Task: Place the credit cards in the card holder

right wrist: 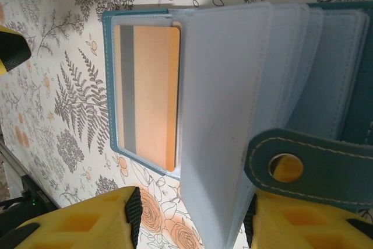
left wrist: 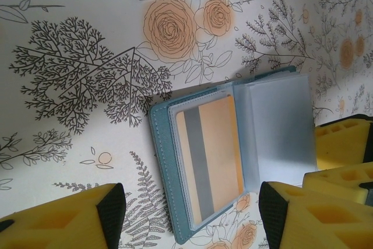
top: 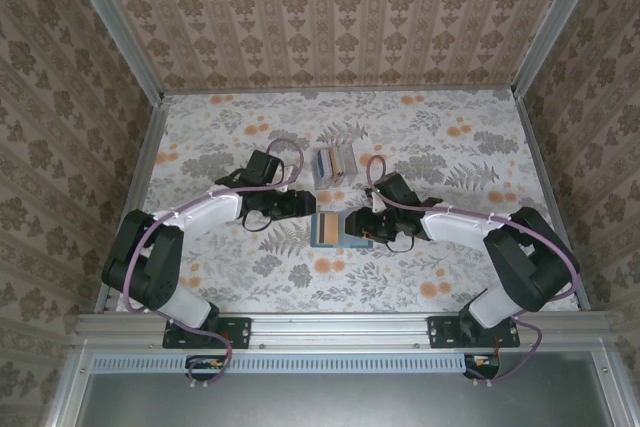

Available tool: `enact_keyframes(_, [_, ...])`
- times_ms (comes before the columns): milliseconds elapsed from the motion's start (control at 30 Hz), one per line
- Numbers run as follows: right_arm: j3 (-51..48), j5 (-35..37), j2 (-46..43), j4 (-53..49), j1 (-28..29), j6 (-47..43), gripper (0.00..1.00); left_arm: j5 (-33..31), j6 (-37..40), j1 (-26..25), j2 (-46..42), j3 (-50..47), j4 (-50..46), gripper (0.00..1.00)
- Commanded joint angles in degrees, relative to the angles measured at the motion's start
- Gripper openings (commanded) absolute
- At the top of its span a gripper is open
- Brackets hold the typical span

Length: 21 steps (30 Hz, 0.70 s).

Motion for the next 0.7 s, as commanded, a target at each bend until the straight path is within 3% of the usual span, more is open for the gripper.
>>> enact_keyframes(0, [1.4, 2.2, -0.1, -4.9, 0.4, -2.0, 0.53, 0.6, -0.2, -0.4, -1.2, 0.1, 0.2, 0.66])
enact_keyframes(300, [3.0, 9.5, -5.4, -15.5, 0.3, -6.0, 0.55, -0.1, -0.9, -0.9, -0.9, -0.2, 0.3, 0.66])
enact_keyframes(667, [5.3, 6.3, 0.4, -9.1, 0.4, -5.3, 0.53, 0.1, -1.0, -1.4, -0.7, 0.1, 0.4, 0.66])
